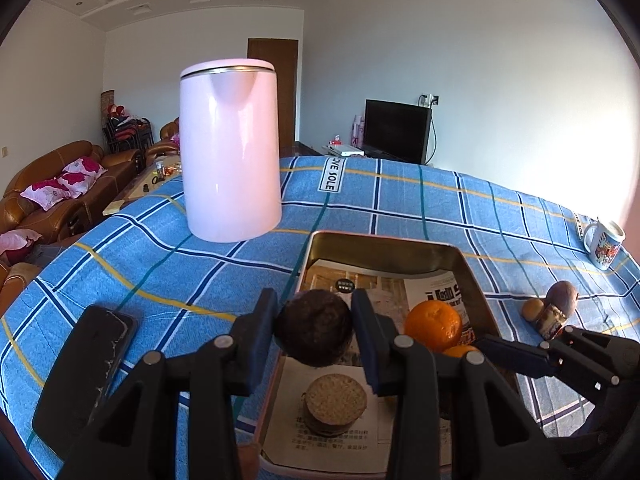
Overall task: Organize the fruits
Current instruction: 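Carry the mangosteen and tangerine over the tin while the right tool releases the tangerine, then grasp the small brown jar with the left tool while the right tool holds the tangerine, then lift the jar with the left tool while the right tool carries the tangerine toward the tin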
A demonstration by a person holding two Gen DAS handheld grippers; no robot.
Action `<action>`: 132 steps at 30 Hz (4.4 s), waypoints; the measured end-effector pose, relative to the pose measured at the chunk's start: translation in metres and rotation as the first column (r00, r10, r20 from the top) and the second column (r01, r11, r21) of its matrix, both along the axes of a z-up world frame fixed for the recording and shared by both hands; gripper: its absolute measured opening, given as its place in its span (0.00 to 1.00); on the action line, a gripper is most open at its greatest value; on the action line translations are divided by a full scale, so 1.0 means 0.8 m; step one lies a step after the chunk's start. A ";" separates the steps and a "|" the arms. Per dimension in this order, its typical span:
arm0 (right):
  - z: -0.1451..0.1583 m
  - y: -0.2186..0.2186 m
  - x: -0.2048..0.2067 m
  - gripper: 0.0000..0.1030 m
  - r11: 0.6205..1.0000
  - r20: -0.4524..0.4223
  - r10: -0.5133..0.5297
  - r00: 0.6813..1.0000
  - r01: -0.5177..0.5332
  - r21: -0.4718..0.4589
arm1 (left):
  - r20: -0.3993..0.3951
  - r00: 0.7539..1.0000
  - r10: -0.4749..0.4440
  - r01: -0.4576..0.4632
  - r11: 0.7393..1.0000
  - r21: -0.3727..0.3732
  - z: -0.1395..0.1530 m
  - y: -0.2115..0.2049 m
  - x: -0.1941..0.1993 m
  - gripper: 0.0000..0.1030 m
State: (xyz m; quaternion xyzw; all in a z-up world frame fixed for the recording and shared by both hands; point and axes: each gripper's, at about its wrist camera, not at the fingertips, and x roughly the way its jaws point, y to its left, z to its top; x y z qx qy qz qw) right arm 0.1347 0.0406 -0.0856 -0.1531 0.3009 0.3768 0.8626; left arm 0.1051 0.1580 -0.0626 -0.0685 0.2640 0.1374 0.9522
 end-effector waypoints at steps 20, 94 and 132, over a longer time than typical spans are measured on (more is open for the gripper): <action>0.009 -0.202 0.041 0.56 0.950 -0.009 -0.311 0.950 0.311 -0.015 | 0.028 0.993 -0.115 0.113 0.992 0.059 0.020 -0.099 -0.002 0.87; 0.030 -0.297 0.043 0.34 0.905 0.063 -0.401 0.914 0.384 0.184 | -0.079 0.933 -0.352 0.357 0.932 0.067 -0.002 -0.247 0.061 0.45; 0.049 -0.277 -0.007 0.34 0.892 0.271 -0.435 0.859 0.371 0.257 | 0.129 0.940 -0.316 0.289 0.938 0.193 0.023 -0.241 0.000 0.45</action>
